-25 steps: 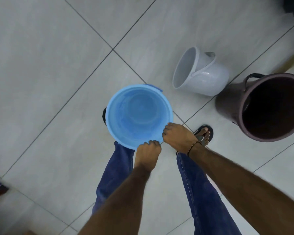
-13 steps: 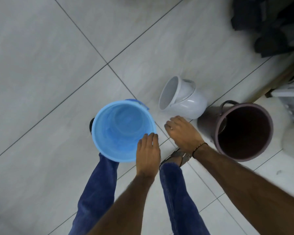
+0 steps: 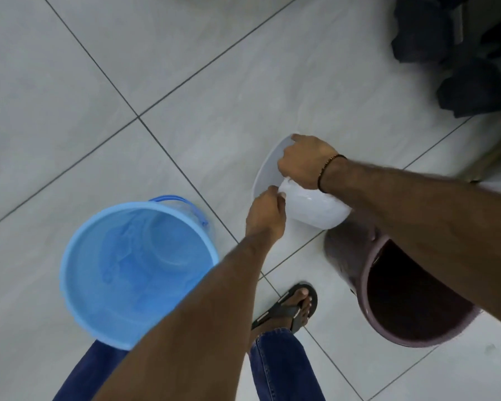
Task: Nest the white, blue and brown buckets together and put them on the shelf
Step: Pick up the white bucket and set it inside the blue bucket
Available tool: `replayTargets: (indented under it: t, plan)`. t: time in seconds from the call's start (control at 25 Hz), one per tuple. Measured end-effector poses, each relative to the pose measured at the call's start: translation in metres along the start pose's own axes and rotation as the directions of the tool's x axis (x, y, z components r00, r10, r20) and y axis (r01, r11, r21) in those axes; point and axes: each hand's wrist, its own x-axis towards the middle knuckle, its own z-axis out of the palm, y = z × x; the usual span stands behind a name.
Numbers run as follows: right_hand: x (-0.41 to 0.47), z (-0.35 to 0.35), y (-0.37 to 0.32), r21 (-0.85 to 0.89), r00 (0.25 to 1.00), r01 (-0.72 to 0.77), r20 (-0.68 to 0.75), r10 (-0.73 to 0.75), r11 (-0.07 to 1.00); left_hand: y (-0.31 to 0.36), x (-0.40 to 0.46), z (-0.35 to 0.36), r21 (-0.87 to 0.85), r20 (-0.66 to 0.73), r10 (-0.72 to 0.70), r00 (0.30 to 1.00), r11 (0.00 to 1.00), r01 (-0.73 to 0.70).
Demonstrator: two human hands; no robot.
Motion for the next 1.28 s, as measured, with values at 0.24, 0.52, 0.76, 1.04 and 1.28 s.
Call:
replayTargets:
  t: [0.24, 0.52, 0.76, 1.04, 1.28]
  plan:
    - [-0.055, -0.008, 0.033, 0.322, 0.984, -0.131, -0.073, 0.162, 0.938, 0.043, -0.017, -0.039, 0.297, -0.094, 0.404, 0.91, 0.884, -0.362]
    - [-0.074, 0.054, -0.029, 0.508, 0.958, -0.179, -0.107, 0.268, 0.843, 0.028, -0.011, -0.042, 0.712, 0.301, 0.517, 0.801, 0.437, -0.55]
    - [-0.073, 0.092, -0.084, 0.548, 0.922, -0.199, -0.175, 0.344, 0.813, -0.016, -0.019, -0.01, 0.754, 0.438, 0.505, 0.744, 0.244, -0.61]
    - [-0.077, 0.09, -0.084, 0.483, 0.961, -0.201, -0.074, 0.268, 0.852, -0.006, -0.012, -0.038, 0.751, 0.523, 0.48, 0.704, 0.132, -0.648]
    - [-0.132, 0.028, -0.055, 0.472, 0.948, -0.252, -0.056, 0.314, 0.845, 0.055, -0.04, -0.097, 0.72, 0.605, 0.477, 0.638, 0.014, -0.693]
